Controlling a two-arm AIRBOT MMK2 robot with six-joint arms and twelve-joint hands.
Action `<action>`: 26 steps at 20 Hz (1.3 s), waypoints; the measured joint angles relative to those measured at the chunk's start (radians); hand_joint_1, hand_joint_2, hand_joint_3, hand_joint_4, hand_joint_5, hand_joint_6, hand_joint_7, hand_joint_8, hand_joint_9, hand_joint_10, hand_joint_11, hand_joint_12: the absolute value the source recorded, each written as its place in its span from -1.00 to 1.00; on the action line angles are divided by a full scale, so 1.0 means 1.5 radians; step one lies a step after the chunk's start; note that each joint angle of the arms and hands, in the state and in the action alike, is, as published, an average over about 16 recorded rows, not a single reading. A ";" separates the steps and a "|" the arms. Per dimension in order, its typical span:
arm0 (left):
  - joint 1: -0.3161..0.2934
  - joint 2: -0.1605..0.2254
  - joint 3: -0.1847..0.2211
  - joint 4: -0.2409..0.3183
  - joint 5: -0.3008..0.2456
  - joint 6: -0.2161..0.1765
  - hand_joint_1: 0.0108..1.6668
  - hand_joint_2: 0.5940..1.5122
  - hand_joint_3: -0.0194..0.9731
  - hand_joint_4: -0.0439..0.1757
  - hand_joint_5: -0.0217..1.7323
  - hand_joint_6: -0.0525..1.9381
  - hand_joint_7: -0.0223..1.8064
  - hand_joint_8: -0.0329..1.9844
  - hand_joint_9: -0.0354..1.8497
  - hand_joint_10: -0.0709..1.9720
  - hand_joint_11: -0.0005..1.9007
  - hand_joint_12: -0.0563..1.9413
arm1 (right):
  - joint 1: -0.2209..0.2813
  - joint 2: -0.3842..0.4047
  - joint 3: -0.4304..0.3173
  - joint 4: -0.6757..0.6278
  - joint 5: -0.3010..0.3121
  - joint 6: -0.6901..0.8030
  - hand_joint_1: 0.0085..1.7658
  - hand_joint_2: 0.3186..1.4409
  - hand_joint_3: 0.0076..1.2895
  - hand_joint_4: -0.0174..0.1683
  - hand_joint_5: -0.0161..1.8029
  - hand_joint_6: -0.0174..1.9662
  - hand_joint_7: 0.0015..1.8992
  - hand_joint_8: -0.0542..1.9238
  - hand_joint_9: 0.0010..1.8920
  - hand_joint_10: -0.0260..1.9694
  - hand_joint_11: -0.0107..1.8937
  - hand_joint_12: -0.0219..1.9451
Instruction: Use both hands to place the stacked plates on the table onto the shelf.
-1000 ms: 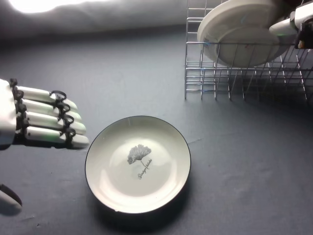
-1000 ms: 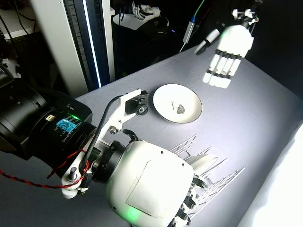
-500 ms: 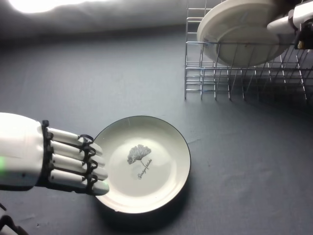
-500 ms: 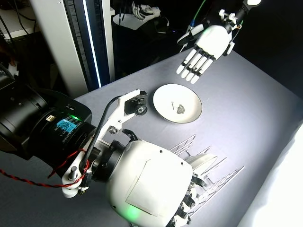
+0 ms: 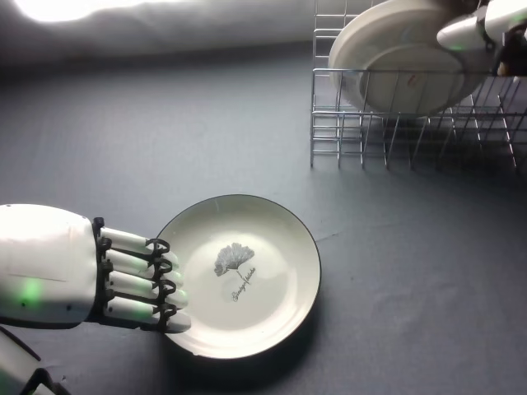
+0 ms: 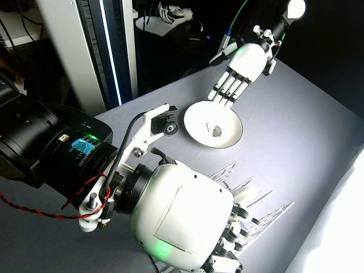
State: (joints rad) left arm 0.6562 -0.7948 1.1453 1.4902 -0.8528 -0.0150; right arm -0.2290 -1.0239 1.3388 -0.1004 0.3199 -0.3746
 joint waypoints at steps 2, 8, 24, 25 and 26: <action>0.004 -0.005 0.001 -0.001 0.013 0.008 -0.98 0.14 -0.93 -0.61 -0.86 -0.93 -0.82 -0.97 -0.82 -0.93 -0.98 -0.66 | 0.008 -0.001 -0.006 -0.026 0.013 -0.001 0.35 0.35 -0.99 -0.86 -0.17 -0.61 -0.08 -0.73 -0.21 -0.52 -0.60 0.40; 0.016 -0.014 0.005 -0.007 0.041 0.026 -0.98 0.14 -0.93 -0.61 -0.86 -0.93 -0.82 -0.97 -0.82 -0.93 -0.98 -0.66 | 0.025 -0.001 -0.028 -0.169 0.081 -0.003 0.33 0.32 -0.99 -0.83 -0.20 -0.81 -0.09 -0.88 -0.27 -0.54 -0.67 0.43; 0.072 -0.024 0.012 -0.031 0.070 0.065 -0.98 0.14 -0.93 -0.67 -0.90 -0.97 -0.86 -0.97 -0.85 -0.93 -0.98 -0.70 | -0.019 0.012 -0.056 -0.610 0.335 -0.027 0.26 0.32 -0.99 -0.78 -0.21 -0.82 -0.12 -0.91 -0.30 -0.53 -0.73 0.46; 0.075 -0.024 0.012 -0.032 0.071 0.067 -0.98 0.14 -0.93 -0.67 -0.90 -0.97 -0.86 -0.97 -0.85 -0.93 -0.98 -0.71 | -0.023 0.012 -0.056 -0.625 0.345 -0.029 0.25 0.32 -0.99 -0.78 -0.21 -0.82 -0.12 -0.91 -0.30 -0.53 -0.73 0.46; 0.079 -0.025 0.012 -0.034 0.072 0.068 -0.98 0.14 -0.93 -0.67 -0.90 -0.97 -0.86 -0.97 -0.85 -0.94 -0.98 -0.71 | -0.026 0.011 -0.057 -0.640 0.354 -0.032 0.25 0.32 -0.99 -0.78 -0.21 -0.83 -0.12 -0.91 -0.30 -0.53 -0.73 0.46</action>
State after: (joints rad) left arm 0.7750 -0.8319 1.1630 1.4395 -0.7446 0.0870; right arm -0.2682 -1.0068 1.2530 -1.0601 0.8516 -0.4223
